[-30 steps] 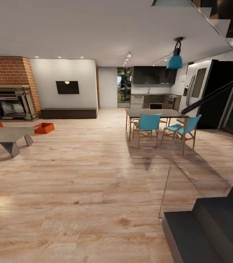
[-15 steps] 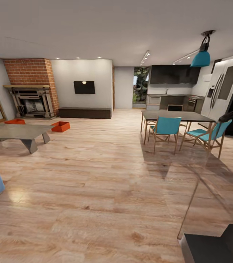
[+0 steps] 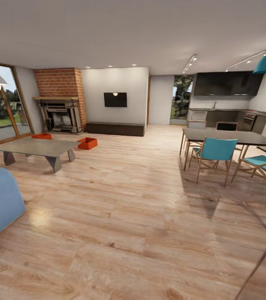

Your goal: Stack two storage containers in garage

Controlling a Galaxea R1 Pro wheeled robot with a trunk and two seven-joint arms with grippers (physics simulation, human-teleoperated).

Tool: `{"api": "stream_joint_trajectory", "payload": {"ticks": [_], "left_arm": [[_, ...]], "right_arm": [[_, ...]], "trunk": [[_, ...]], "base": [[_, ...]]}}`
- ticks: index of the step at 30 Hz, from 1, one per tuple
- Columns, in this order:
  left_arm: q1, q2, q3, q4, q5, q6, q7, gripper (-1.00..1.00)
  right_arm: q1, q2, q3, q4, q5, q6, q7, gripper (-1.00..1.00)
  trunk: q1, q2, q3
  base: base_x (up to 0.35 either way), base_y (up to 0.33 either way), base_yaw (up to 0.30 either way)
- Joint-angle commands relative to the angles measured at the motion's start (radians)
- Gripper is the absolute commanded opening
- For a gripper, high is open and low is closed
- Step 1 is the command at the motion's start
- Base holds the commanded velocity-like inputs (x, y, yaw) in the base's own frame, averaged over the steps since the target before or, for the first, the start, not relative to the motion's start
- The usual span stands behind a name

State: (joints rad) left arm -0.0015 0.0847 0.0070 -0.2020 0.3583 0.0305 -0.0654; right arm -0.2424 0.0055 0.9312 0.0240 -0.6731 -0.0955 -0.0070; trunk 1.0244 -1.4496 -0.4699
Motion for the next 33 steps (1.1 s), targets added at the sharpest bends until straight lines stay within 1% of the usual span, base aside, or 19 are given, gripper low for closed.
{"api": "stream_joint_trajectory", "payload": {"ticks": [1, 20, 24, 33], "left_arm": [[0.0, 0.0, 0.001, -0.001, 0.006, 0.003, -0.004, 1.0], [0.0, 0.0, 0.001, 0.0, 0.007, 0.004, -0.003, 1.0], [0.0, -0.001, 0.001, 0.0, 0.007, 0.004, 0.0, 1.0], [0.0, -0.002, 0.001, 0.0, 0.006, 0.004, 0.003, 1.0]], "right_arm": [[-0.001, 0.001, 0.008, 0.002, -0.006, -0.004, -0.001, 1.0], [0.0, 0.0, 0.008, 0.002, -0.006, -0.005, -0.001, 1.0], [0.0, -0.001, 0.008, 0.002, -0.006, -0.005, -0.001, 1.0], [0.0, -0.001, 0.007, 0.002, -0.007, -0.006, -0.001, 1.0]], "trunk": [[0.001, 0.0, -0.001], [0.001, 0.0, -0.001], [0.001, 0.0, -0.001], [0.001, 0.0, -0.001]], "base": [[0.322, 0.0, 0.27], [0.322, 0.0, 0.27], [0.323, 0.0, 0.098], [0.324, 0.0, 0.012]]}}
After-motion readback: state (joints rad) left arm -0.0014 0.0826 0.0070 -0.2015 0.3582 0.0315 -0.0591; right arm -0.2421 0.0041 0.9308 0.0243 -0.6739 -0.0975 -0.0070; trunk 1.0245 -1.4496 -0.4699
